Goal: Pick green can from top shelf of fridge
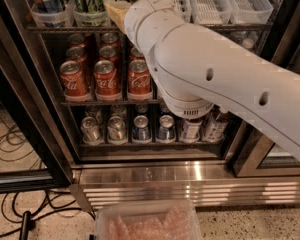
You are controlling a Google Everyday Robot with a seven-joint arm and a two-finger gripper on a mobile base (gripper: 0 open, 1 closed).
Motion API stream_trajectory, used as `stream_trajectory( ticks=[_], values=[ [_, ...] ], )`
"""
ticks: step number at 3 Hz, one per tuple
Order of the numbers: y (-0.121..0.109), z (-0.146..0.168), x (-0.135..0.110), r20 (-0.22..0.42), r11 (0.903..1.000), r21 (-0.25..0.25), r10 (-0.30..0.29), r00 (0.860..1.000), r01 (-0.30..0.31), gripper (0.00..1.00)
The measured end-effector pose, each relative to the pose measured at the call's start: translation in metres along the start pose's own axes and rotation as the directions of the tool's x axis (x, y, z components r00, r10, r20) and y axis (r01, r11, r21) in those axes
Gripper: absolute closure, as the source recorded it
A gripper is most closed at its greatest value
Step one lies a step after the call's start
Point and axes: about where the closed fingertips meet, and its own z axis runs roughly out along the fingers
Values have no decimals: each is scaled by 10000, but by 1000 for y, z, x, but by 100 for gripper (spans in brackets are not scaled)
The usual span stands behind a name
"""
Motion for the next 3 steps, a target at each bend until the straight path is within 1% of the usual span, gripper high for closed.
stream_trajectory(
  ticks=[1, 2, 3],
  values=[
    [-8, 4, 0, 29, 9998, 190, 94, 10000, -95, 35],
    [-10, 10, 1, 28, 9996, 158, 251, 9997, -251, 35],
    [-8, 18, 2, -14, 9994, 23, 356, 9994, -356, 36]
  ],
)
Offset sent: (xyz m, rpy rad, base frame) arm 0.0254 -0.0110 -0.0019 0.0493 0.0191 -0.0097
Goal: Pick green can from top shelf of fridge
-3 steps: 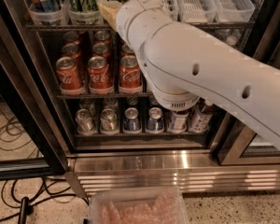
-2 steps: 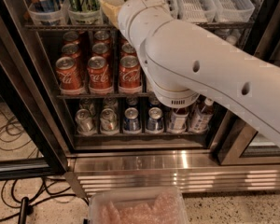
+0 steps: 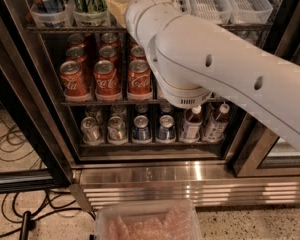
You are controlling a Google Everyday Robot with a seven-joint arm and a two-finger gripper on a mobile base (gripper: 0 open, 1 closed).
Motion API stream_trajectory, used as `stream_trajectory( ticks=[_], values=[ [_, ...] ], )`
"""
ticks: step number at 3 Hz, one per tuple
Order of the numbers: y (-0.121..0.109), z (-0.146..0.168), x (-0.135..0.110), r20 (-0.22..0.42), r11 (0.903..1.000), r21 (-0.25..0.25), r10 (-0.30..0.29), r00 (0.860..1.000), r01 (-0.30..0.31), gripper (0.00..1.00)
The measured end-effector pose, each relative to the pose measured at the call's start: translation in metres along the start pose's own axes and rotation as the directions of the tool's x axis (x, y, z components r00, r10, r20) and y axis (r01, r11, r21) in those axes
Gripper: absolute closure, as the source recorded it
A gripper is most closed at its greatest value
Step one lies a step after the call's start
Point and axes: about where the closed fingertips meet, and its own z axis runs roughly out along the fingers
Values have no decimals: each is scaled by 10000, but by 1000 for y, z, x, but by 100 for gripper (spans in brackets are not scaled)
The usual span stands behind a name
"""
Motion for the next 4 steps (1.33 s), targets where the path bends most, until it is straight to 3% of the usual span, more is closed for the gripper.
stream_trajectory(
  ticks=[1, 2, 4],
  values=[
    [2, 6, 0, -33, 10000, -94, 28, 10000, -29, 35],
    [2, 11, 1, -68, 9998, -173, 75, 9999, -77, 54],
    [2, 11, 1, -68, 9998, -175, 76, 9999, -77, 100]
  ],
)
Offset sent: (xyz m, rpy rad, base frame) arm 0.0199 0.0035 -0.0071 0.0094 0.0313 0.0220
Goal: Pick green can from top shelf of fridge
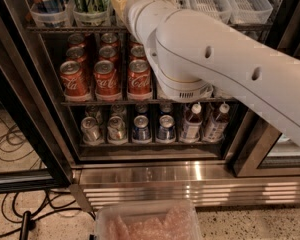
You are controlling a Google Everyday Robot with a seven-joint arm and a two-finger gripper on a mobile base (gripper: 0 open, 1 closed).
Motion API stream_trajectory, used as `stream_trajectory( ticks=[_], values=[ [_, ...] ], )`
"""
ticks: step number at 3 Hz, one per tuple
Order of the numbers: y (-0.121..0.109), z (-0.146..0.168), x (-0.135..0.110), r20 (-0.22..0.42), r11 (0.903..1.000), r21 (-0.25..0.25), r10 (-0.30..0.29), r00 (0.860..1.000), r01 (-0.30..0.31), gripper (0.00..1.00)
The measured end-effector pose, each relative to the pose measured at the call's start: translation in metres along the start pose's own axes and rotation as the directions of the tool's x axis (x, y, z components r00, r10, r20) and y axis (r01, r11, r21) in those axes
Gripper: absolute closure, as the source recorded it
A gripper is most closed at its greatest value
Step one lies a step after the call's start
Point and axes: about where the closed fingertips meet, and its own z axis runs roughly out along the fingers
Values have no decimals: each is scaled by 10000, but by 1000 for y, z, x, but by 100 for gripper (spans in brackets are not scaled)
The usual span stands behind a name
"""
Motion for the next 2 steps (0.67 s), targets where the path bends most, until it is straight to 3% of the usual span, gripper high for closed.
stream_trajectory(
  ticks=[1, 2],
  values=[
    [0, 0, 0, 2, 10000, -2, 1, 10000, -1, 100],
    [13, -6, -10, 268, 9994, -336, 118, 9996, -109, 100]
  ],
)
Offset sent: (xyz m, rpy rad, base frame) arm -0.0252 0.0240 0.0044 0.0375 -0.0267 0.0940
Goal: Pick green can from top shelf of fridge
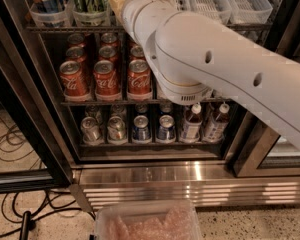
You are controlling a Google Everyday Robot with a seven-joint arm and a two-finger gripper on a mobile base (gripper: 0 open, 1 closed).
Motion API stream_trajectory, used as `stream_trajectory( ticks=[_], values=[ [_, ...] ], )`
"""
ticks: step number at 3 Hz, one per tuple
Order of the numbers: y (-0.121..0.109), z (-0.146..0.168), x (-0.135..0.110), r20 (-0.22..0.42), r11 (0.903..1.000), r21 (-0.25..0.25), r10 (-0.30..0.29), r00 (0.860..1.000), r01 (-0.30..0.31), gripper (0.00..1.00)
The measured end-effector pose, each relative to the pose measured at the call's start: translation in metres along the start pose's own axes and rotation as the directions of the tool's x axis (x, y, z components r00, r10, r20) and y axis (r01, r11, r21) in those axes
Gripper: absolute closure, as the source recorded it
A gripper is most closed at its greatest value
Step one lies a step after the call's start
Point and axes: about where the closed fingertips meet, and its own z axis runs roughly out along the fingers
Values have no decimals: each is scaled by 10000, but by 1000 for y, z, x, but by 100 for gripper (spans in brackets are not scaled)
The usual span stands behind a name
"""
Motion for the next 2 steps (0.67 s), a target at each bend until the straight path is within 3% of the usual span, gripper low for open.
stream_trajectory(
  ticks=[2],
  values=[
    [41, -31, -33, 966, 9950, -995, 176, 9952, -80, 100]
  ],
)
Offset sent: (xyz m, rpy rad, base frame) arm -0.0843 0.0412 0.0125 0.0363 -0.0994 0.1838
